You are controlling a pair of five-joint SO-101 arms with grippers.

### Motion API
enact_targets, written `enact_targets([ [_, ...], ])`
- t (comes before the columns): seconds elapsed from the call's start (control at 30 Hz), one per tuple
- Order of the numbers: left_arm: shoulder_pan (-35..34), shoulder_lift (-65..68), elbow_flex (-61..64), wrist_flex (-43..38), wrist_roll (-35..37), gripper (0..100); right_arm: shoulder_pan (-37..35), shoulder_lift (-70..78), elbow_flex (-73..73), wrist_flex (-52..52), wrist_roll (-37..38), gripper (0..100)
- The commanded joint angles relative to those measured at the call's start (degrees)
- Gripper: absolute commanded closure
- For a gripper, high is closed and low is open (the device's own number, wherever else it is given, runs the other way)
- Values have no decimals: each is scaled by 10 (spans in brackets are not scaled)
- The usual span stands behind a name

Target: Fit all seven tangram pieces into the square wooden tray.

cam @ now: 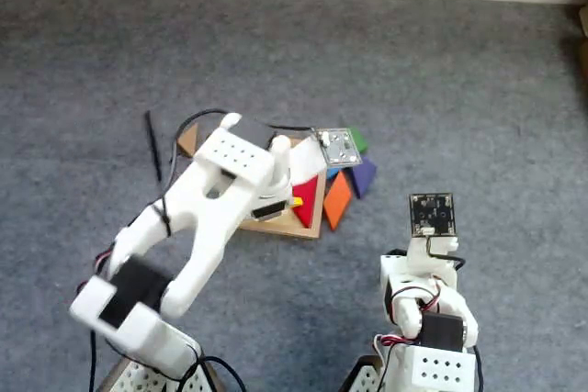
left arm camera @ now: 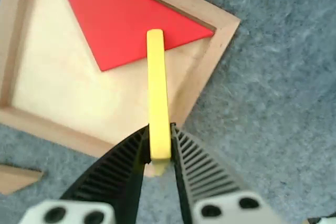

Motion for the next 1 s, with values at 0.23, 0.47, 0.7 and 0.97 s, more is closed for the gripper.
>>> enact_targets([
  [0.23,4,78,-112,-7,-1,774,7,-7,46,0,6,982],
  [0.47,-25,103,-186,-6,0,773,7,-7,46,0,6,982],
  [0.7,-51,130,-252,-6,0,772,7,-7,46,0,6,982],
  [0.97,-51,131,-269,-5,2,772,7,-7,46,0,6,982],
])
